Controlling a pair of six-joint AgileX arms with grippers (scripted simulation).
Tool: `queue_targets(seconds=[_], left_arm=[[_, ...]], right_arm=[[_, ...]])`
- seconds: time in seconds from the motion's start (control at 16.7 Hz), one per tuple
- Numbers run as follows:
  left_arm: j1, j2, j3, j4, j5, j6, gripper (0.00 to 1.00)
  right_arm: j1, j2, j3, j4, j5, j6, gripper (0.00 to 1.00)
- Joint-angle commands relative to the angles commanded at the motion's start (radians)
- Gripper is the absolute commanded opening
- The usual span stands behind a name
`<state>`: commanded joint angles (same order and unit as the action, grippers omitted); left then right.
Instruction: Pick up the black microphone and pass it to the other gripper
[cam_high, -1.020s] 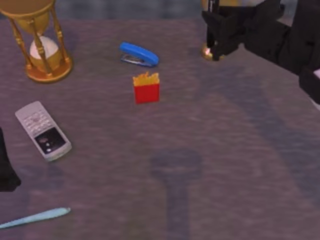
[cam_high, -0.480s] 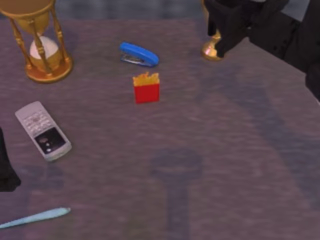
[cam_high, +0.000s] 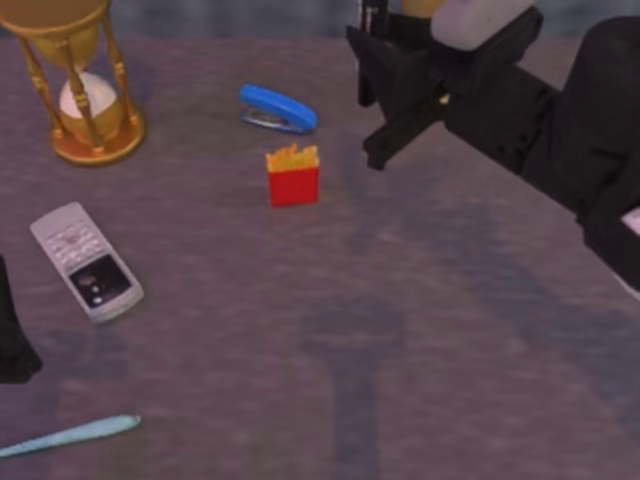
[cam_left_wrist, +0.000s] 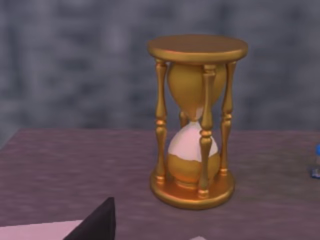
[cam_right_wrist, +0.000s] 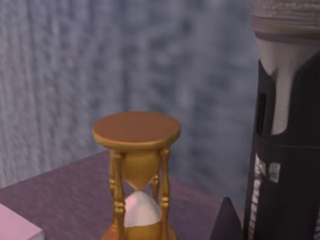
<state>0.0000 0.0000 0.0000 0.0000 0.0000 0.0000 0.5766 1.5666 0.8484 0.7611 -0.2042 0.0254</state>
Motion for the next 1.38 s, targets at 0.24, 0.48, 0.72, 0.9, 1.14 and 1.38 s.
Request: queue_targets(seconds=[0.24, 0.48, 0.72, 0.9, 1.14, 1.38], left_arm=[[0.0, 0.0, 0.0, 0.0, 0.0, 0.0, 1.0], [0.0, 0.0, 0.0, 0.0, 0.0, 0.0, 1.0], [0.0, 0.0, 0.0, 0.0, 0.0, 0.0, 1.0], [-0.018, 0.035, 0.031, 0.015, 0.021, 0.003, 1.0], [-0.096, 0.227, 0.176, 0.085, 0.116, 0.016, 1.0], [-0.203, 0.551, 0.367, 0.173, 0.246, 0.033, 1.0]], right_arm=[[0.049, -0.044, -0.028, -0.004, 0.048, 0.001, 0.0], [0.048, -0.042, -0.026, -0.004, 0.046, 0.002, 0.0], [0.049, -0.044, -0.028, -0.004, 0.048, 0.001, 0.0], [0.049, -0.044, -0.028, -0.004, 0.048, 0.001, 0.0], [0.049, -0.044, -0.028, -0.004, 0.048, 0.001, 0.0], [0.049, -0.044, -0.028, -0.004, 0.048, 0.001, 0.0]])
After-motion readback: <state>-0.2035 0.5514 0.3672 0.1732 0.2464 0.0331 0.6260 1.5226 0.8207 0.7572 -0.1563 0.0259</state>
